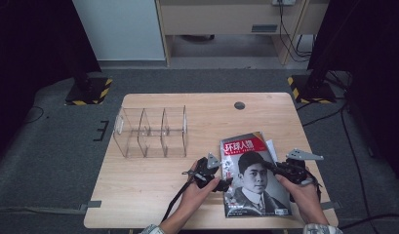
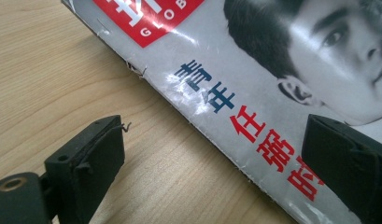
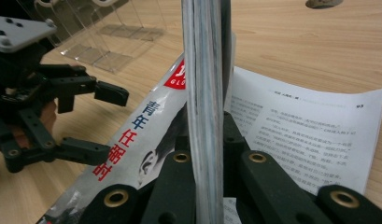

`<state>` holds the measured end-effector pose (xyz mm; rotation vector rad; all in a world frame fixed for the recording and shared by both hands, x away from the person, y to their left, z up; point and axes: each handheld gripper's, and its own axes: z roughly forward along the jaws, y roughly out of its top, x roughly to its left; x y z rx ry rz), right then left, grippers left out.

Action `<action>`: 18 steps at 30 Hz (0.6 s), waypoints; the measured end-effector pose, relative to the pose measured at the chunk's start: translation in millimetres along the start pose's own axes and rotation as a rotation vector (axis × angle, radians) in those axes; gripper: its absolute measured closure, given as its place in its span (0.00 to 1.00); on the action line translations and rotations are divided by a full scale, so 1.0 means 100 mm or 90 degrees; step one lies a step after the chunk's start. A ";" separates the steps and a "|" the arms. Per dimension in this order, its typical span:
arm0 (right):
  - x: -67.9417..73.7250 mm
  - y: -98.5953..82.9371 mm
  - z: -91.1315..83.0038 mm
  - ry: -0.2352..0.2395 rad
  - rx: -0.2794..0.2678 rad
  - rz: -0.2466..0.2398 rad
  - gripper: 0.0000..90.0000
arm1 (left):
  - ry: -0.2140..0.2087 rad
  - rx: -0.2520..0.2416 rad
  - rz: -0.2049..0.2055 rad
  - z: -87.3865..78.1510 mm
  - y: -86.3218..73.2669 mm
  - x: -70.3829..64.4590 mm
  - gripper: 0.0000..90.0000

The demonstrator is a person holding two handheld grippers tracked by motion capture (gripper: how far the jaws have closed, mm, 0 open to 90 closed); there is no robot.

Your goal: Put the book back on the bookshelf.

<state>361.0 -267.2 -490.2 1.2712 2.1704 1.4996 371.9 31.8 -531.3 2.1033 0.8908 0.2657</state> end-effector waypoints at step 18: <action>0.05 0.01 0.02 0.052 -0.027 0.020 0.97 | -0.078 0.009 -0.010 0.08 0.00 -0.02 0.07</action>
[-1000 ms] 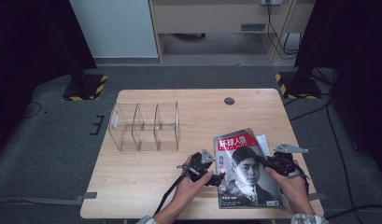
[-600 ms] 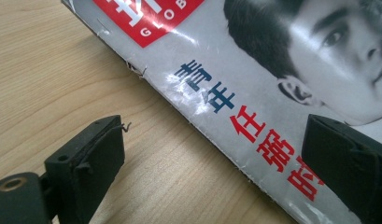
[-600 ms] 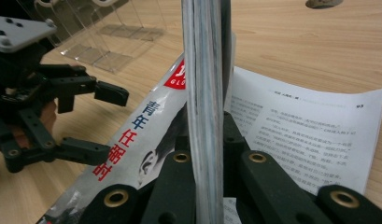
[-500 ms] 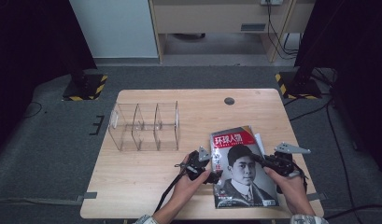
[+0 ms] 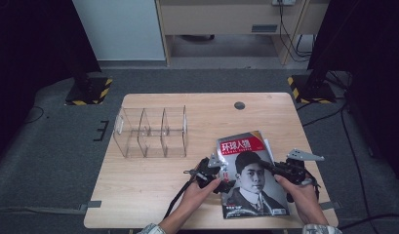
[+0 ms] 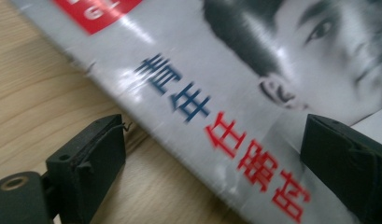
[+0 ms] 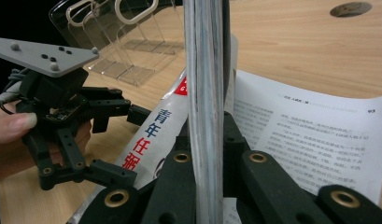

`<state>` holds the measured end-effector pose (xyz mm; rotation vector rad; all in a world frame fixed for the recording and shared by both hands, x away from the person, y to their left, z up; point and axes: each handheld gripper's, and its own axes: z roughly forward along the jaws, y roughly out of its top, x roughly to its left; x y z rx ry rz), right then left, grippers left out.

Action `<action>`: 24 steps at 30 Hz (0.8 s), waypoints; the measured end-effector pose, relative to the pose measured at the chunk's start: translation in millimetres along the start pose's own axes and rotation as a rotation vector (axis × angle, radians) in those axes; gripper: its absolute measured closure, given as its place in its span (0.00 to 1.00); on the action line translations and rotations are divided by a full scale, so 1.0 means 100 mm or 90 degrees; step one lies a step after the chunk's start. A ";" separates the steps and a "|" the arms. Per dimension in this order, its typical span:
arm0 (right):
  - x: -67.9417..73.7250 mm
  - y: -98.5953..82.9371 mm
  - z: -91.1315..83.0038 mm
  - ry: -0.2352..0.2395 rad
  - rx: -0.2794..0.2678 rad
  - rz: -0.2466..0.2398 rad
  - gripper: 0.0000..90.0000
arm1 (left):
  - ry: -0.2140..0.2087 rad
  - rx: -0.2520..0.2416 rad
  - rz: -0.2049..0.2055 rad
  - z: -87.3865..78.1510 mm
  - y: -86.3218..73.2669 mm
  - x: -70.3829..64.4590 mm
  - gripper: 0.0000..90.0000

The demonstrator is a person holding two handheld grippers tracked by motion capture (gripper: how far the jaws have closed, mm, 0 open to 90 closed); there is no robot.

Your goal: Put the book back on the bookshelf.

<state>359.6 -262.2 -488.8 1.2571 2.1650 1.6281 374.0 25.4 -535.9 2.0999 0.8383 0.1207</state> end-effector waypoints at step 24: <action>-0.06 -0.23 0.26 -0.200 0.203 -0.067 0.40 | 0.076 0.011 0.045 0.00 -0.02 -0.11 0.24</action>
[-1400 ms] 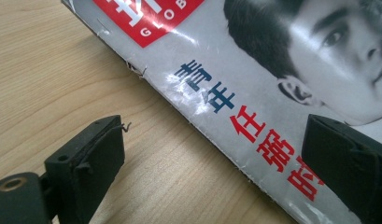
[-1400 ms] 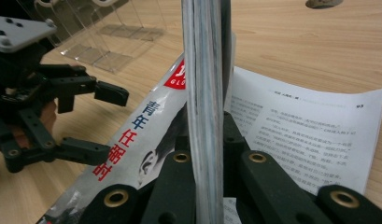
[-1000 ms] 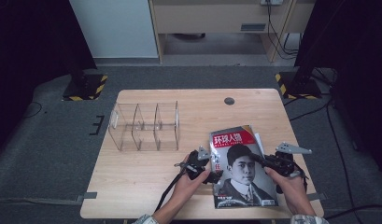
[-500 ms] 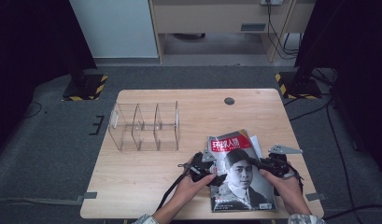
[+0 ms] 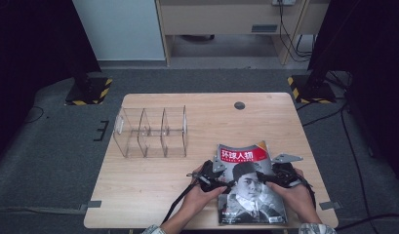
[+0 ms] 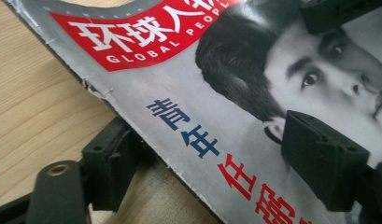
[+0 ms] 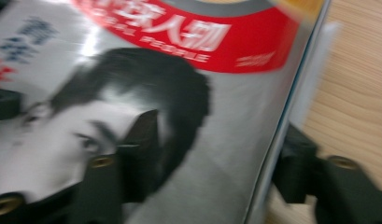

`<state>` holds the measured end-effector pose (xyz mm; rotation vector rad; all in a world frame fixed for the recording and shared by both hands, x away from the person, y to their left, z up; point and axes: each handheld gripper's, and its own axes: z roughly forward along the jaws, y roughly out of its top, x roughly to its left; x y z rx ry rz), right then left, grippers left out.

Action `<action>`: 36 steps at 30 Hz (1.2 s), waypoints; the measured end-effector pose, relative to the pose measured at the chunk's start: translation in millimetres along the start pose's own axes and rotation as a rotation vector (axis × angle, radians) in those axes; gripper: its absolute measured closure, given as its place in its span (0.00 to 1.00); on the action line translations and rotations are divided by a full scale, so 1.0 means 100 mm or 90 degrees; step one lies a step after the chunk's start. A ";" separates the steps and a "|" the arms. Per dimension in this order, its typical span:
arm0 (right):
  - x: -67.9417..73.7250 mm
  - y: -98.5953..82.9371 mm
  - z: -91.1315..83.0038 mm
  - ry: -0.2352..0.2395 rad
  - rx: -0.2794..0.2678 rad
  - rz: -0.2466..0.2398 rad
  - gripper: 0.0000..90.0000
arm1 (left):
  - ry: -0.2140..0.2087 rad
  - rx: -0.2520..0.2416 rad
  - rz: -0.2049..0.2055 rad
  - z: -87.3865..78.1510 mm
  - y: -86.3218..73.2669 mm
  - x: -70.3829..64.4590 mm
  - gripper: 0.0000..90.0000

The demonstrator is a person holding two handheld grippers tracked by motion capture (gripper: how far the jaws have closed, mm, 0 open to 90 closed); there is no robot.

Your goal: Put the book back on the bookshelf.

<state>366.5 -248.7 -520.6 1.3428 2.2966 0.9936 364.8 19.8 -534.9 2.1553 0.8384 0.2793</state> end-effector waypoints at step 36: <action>-0.15 -0.08 -0.01 -0.025 -0.008 0.042 0.60 | -0.041 -0.022 -0.033 0.09 0.41 0.28 0.64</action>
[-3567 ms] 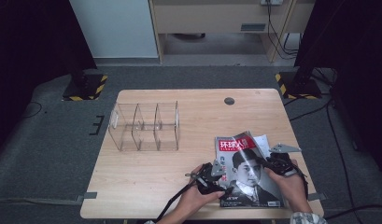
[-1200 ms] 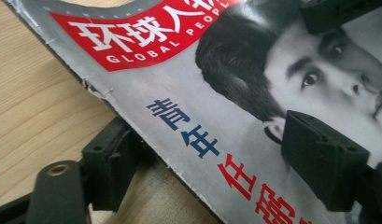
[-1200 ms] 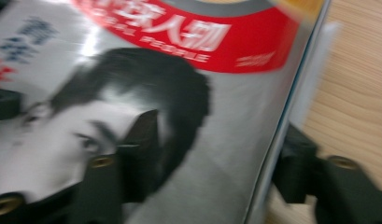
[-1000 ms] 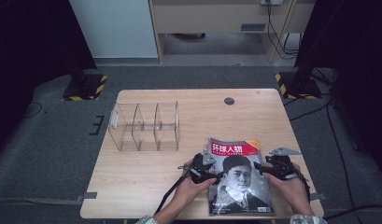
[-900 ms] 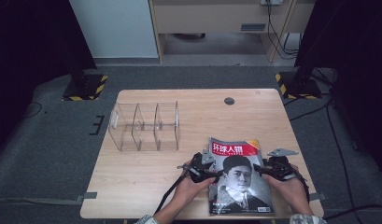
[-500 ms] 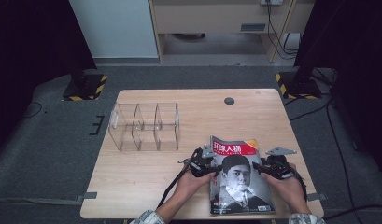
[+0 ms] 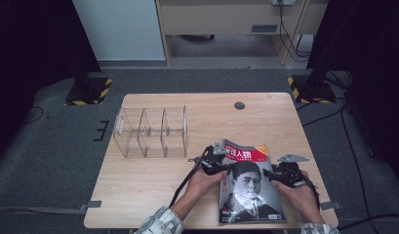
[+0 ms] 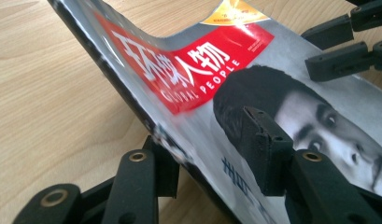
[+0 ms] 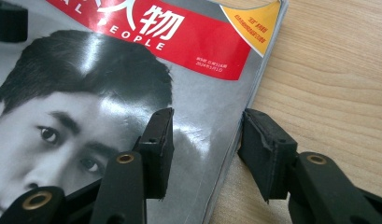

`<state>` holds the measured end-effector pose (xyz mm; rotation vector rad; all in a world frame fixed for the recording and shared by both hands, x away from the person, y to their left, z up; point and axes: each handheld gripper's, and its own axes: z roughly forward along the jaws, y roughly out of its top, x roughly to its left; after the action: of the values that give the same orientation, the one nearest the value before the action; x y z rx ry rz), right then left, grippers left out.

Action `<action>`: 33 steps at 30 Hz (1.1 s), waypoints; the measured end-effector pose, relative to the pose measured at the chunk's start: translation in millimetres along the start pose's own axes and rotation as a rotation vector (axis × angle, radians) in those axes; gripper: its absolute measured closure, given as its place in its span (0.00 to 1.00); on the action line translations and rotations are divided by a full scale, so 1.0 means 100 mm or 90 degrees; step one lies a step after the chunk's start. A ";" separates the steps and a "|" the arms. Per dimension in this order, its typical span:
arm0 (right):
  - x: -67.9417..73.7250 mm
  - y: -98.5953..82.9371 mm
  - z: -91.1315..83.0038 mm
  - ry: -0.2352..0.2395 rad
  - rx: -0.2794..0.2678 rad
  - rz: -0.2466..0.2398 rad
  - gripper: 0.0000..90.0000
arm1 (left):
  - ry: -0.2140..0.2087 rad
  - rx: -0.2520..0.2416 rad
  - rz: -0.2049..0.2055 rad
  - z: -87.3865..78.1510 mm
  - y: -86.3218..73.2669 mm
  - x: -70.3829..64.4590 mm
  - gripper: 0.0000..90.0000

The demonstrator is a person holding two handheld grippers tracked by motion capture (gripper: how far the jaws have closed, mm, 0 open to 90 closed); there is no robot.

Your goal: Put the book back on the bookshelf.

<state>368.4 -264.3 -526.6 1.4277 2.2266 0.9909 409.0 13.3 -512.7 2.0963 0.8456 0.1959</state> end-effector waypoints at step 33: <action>0.04 0.00 0.04 0.011 -0.012 -0.016 0.52 | -0.041 0.004 -0.021 0.20 0.39 0.07 0.60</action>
<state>368.3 -259.1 -529.0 1.3856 2.2368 1.0173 441.9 -11.6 -497.0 2.0817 0.8429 0.1069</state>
